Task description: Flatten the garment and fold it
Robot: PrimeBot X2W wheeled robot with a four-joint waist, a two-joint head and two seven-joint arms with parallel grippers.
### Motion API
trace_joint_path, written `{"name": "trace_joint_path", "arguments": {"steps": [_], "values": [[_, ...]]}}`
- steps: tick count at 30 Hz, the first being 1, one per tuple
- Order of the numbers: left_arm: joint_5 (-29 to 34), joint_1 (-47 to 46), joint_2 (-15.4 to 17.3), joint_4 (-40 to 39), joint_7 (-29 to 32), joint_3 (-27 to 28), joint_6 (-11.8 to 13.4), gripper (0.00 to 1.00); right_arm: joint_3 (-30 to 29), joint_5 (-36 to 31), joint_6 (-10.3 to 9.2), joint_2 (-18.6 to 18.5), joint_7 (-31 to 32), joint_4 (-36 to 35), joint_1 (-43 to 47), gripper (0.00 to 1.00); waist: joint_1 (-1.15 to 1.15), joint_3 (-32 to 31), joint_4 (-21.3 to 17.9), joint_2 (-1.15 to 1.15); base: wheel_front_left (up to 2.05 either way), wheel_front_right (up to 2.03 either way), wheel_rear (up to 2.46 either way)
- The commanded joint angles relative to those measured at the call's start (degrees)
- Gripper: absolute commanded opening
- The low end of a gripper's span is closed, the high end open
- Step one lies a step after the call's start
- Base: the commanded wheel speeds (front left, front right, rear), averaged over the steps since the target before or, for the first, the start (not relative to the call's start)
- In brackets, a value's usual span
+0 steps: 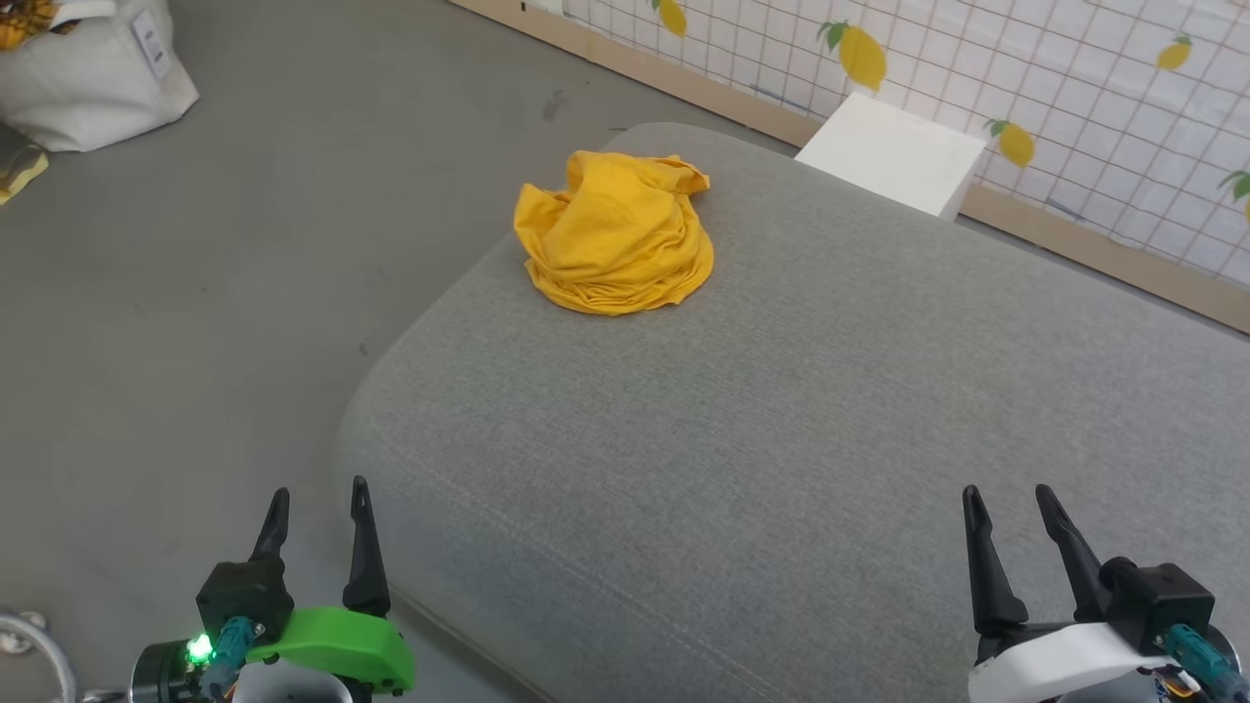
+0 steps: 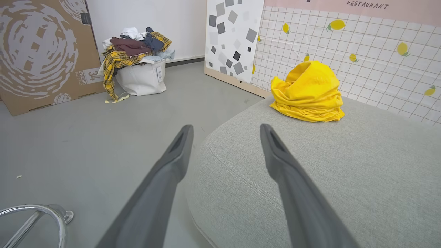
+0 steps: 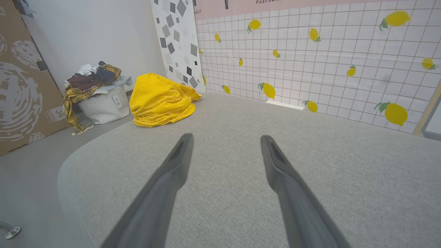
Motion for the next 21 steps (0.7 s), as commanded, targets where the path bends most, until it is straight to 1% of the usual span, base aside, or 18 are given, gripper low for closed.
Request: {"name": "trace_joint_path", "arguments": {"steps": [1,14,17,21], "values": [[-0.24,0.97,0.46,0.30,-0.63,-0.01,0.31,1.00,0.02,0.64,-0.06,-0.01,-0.69,0.36,0.77,1.00,0.00,-0.03,0.57,0.00,0.00,0.00,0.00],[-0.51,0.95,0.75,0.61,-0.70,-0.35,0.16,1.00,0.37,0.71,-0.06,-0.01,-0.77,0.60,0.69,1.00,0.00,0.19,0.30,0.00,0.00,0.00,0.00],[-1.15,-0.27,0.81,1.25,-0.64,-0.74,-0.61,1.00,0.52,0.43,-0.06,-0.01,-0.77,0.59,0.27,1.00,0.00,0.69,-0.01,0.00,0.00,0.00,0.00],[-2.78,-5.92,1.69,3.59,-0.05,-0.59,-2.41,1.00,1.12,-0.52,-0.06,-0.01,-0.76,0.53,-0.83,1.00,0.00,1.87,-1.18,0.00,0.00,0.00,0.00]]}}
